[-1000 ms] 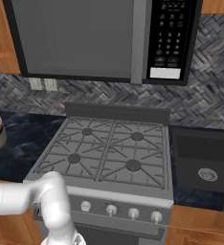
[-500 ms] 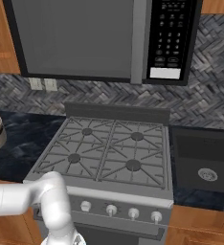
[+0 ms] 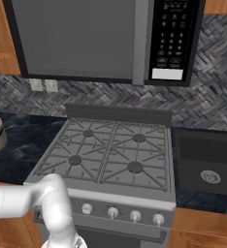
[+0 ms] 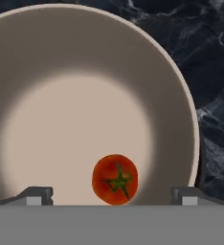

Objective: Turn on the sink faucet. Then move the tomato from the counter to the sink. Turn off the sink. Move the vegetable from the sink to the pot next to the stove. Finally move the pot to the front left burner.

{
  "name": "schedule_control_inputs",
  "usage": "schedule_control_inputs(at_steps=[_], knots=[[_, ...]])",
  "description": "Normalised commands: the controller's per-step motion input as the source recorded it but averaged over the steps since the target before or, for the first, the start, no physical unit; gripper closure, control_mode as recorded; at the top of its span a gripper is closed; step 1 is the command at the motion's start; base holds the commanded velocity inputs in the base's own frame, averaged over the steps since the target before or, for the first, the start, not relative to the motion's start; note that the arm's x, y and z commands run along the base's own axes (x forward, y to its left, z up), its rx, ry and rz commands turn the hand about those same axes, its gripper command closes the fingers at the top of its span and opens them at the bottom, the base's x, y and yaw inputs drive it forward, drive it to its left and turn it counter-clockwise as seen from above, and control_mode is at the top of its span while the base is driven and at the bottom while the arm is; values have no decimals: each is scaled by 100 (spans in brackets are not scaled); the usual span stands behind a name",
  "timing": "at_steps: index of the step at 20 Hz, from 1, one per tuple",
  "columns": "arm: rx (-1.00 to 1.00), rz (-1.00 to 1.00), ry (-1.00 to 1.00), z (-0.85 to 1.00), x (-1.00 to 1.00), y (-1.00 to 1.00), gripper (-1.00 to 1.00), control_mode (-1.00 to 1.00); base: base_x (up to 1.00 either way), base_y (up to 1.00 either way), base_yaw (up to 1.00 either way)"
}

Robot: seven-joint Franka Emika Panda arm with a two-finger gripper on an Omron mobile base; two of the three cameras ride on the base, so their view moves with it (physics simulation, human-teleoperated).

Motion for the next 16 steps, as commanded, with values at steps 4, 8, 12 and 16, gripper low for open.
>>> schedule_control_inputs(at_steps=[4, 8, 12, 16], knots=[[0, -2, 0, 32, 0, 0, -100, -100, 0, 0, 0], [0, -2, 2, 2, -12, -15, -100, -100, 0, 0, 0], [1, -1, 2, 0, -11, -38, -100, -100, 0, 0, 0], [4, -2, 0, 0, -17, -46, -100, -100, 0, 0, 0]])
